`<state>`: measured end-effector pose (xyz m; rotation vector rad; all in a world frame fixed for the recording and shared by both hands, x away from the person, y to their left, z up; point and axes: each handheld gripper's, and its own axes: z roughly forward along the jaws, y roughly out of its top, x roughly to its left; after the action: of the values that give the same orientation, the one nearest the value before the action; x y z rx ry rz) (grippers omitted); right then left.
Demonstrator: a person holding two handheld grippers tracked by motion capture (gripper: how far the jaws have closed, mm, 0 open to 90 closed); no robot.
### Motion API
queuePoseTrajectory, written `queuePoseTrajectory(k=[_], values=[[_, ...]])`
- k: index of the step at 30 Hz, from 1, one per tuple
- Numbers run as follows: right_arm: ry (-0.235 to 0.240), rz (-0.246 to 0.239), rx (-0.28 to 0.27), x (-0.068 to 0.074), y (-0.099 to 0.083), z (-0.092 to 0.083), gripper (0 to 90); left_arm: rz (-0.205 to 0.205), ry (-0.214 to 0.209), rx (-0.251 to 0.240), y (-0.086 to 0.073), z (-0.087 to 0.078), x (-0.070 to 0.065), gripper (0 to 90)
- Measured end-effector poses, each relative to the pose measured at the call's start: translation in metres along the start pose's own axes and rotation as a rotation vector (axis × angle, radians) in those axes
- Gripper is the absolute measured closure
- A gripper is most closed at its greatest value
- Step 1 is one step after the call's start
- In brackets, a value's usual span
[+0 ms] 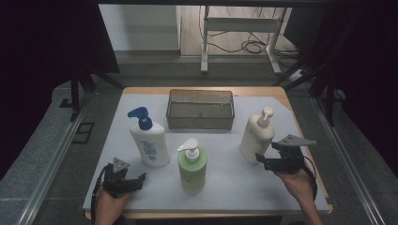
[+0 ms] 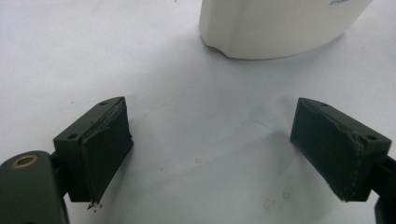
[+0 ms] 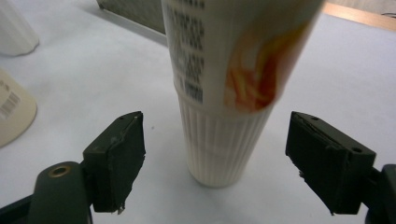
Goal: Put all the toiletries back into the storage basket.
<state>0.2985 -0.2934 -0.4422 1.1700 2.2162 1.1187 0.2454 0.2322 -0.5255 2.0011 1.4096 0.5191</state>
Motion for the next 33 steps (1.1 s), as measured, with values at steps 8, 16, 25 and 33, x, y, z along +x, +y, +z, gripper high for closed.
queuePoseTrajectory(k=[8, 16, 25, 33], values=[[-0.016, 0.02, -0.027, -0.001, 0.013, 0.008, 17.1, -0.001, 0.001, -0.001, 0.0, 0.0, 0.0, 11.7], [-0.041, 0.019, -0.046, -0.001, 0.024, 0.014, 19.8, -0.001, 0.001, -0.002, 0.0, 0.0, 0.0, 11.7], [-0.062, 0.025, -0.049, -0.001, 0.032, 0.022, 24.0, 0.0, 0.001, -0.001, 0.0, 0.0, 0.0, 11.7], [-0.082, 0.027, -0.039, 0.0, 0.039, 0.029, 27.9, 0.001, 0.001, -0.001, 0.0, 0.0, 0.0, 11.7]])
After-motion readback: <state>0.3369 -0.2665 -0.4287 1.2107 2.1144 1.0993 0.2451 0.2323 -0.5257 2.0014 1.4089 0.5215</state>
